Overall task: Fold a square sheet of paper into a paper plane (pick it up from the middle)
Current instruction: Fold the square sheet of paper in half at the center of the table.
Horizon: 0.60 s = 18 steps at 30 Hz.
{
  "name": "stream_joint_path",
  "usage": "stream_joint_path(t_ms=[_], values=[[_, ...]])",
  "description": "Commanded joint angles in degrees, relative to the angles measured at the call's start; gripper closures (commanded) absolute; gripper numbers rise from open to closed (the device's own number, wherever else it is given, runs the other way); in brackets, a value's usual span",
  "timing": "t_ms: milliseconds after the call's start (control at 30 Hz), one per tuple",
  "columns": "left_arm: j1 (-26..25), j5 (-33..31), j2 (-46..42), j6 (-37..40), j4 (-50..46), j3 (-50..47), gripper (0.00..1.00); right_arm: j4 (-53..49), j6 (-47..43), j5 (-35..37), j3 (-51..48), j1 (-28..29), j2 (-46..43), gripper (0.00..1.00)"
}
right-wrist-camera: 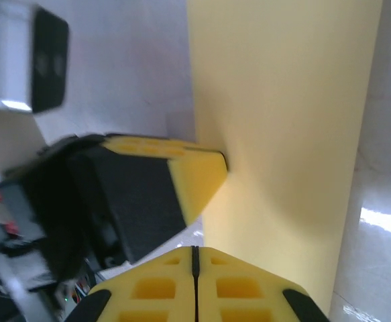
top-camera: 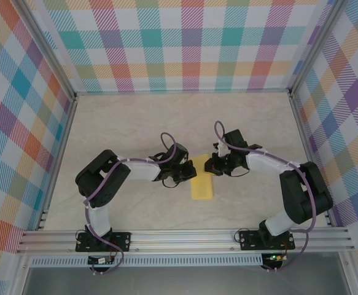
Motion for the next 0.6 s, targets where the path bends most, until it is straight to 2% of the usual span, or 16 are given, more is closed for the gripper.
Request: stream_joint_path(t_ms=[0,67,567], values=[[-1.1,-1.92,2.53,1.04,-5.92,-1.37,1.0,5.07,-0.34,-6.25,-1.62,-1.23,1.34,0.97],[-1.12,-1.96,2.6,1.12,-6.02,-1.31,1.0,6.52,-0.59,-8.33,-2.16,-1.76,2.73,0.98],[-1.14,-2.34,2.72,1.21,-7.03,-1.31,1.0,9.27,-7.0,-9.85,-7.12,-7.45,9.22,0.96]])
